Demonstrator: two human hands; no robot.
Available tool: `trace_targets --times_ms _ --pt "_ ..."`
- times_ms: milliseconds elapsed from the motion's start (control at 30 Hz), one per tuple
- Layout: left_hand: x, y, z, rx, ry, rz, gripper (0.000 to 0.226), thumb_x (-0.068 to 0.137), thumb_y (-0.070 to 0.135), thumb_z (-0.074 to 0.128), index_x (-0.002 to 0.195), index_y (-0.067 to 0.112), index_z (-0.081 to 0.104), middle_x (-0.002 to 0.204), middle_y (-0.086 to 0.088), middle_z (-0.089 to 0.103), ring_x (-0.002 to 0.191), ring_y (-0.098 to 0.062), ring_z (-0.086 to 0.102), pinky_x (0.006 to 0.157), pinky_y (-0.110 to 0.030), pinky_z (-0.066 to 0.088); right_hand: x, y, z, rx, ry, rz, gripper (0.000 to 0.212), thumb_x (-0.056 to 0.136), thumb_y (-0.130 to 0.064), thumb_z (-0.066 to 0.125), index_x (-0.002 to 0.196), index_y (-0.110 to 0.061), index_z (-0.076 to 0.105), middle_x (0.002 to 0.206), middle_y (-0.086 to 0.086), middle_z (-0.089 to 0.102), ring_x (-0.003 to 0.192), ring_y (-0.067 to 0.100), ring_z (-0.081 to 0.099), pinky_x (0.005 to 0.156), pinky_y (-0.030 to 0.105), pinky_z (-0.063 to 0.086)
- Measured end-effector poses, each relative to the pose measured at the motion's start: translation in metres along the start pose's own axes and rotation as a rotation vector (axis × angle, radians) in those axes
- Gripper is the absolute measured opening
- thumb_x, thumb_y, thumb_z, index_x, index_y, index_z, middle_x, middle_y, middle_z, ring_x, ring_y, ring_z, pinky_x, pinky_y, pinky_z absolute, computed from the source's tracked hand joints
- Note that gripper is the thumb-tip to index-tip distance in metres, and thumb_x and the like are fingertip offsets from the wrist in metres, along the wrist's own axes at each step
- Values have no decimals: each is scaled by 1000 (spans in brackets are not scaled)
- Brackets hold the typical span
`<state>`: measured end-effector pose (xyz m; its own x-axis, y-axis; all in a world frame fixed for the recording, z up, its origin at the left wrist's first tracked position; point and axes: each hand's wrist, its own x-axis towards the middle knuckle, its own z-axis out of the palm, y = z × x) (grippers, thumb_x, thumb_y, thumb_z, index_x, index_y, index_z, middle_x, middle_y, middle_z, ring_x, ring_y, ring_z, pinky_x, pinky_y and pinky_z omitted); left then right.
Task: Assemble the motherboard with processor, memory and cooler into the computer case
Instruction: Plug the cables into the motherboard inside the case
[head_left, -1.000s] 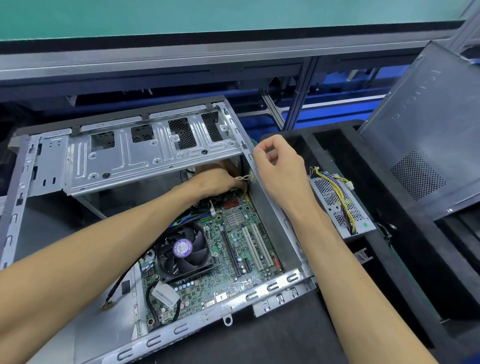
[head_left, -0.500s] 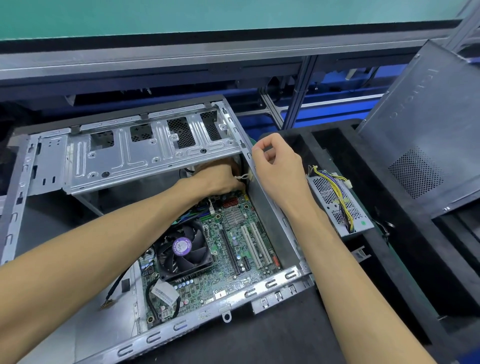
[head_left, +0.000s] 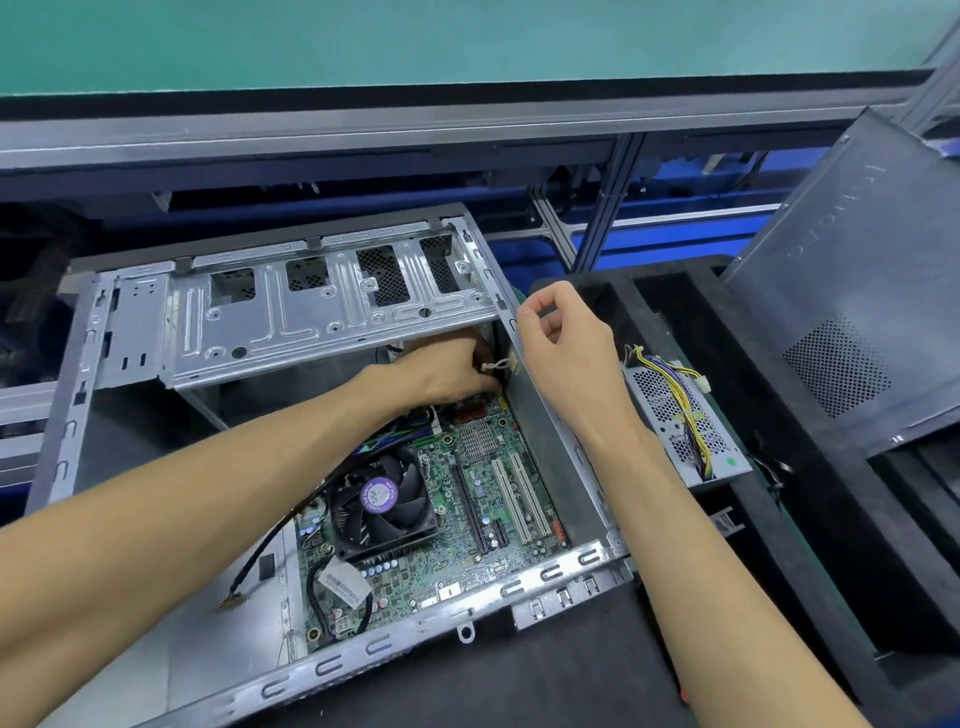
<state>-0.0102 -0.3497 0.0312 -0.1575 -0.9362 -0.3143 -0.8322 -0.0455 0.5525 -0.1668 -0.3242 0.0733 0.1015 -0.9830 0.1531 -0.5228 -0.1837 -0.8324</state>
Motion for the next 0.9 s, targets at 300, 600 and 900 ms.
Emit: trace_targets --times_ms 300,600,900 --pt "-90 -31 -43 138 -106 131 37 98 40 56 132 26 59 124 9 58 108 -8 55 92 -22 41 -2 -6 -1 -173 47 -141 7 98 -22 56 92 -20 58 87 -7 55 81 9 54 71 27 46" --pt "-173 -73 -56 437 -282 -261 41 83 63 65 100 28 49 81 7 59 73 -12 62 66 -30 46 -3 -35 4 -53 60 -342 10 97 -22 59 90 -16 61 80 -4 62 76 13 57 69 33 50" --pt "-179 -89 -45 366 -211 -160 15 98 36 55 89 29 65 67 10 65 65 -9 62 65 -27 47 -6 -36 10 56 -14 -251 9 96 -25 62 88 -24 62 71 -10 63 59 4 55 55 13 42"
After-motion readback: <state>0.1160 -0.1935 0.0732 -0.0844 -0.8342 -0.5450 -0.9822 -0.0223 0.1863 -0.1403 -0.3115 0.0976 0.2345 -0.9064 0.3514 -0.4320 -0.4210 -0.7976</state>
